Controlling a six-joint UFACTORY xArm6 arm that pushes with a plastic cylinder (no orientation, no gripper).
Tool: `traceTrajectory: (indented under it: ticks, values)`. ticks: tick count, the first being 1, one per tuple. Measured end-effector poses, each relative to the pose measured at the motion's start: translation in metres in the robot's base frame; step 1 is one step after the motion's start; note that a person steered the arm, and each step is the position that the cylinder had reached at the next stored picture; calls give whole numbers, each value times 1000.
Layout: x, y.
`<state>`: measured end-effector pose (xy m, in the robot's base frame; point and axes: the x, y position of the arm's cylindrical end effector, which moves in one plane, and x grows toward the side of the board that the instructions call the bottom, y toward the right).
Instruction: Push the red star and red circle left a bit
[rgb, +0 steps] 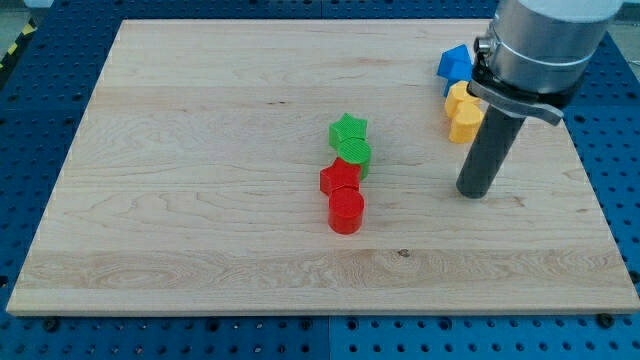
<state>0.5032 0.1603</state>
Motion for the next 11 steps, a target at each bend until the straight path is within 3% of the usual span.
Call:
traceTrajectory:
  ticks: [2,8,11]
  values:
    - [2,-47]
    - [12,-72]
    - [12,-156]
